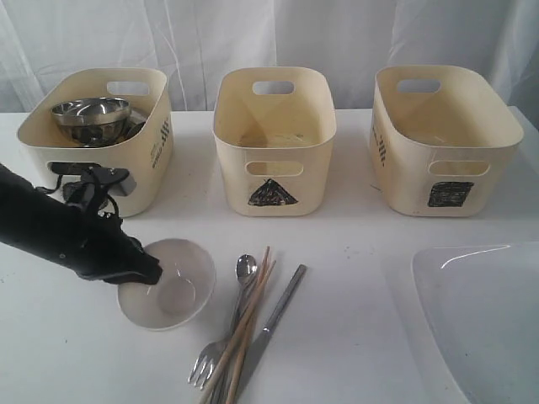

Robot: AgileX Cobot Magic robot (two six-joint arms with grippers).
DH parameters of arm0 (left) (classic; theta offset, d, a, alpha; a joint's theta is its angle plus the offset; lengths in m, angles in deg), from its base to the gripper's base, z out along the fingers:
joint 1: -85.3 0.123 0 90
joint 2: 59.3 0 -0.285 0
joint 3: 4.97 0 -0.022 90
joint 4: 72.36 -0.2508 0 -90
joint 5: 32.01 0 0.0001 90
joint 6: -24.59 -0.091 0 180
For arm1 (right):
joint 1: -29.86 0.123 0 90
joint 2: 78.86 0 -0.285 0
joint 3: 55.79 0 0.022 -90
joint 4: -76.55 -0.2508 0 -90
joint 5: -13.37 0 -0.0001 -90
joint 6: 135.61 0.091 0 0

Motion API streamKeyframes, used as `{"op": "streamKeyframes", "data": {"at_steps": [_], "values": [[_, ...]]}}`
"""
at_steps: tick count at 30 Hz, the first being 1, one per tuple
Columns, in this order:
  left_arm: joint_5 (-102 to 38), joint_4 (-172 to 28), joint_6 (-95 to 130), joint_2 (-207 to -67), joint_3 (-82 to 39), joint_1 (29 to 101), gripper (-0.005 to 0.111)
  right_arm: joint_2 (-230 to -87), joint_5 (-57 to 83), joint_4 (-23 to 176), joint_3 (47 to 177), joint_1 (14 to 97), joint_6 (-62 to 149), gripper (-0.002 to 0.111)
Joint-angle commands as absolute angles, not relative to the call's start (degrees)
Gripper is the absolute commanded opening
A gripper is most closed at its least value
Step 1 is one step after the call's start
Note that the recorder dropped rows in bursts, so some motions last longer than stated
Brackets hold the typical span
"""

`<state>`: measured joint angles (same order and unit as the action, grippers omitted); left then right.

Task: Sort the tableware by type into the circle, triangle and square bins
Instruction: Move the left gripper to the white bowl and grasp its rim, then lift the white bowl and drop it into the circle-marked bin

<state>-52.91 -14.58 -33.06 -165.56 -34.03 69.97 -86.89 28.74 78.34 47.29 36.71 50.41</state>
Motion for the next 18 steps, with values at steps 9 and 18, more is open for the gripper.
{"op": "streamKeyframes", "data": {"at_steps": [9, 18], "values": [[-36.44, -27.94, -22.72, -138.13, -23.43, 73.60, 0.000, -86.65, 28.48, 78.53, 46.99, 36.81, 50.65, 0.000], [-15.58, -29.06, -22.38, -142.06, -23.43, 73.49, 0.000, -86.65, 28.44, 78.43, 46.99, 36.81, 50.65, 0.000]]}}
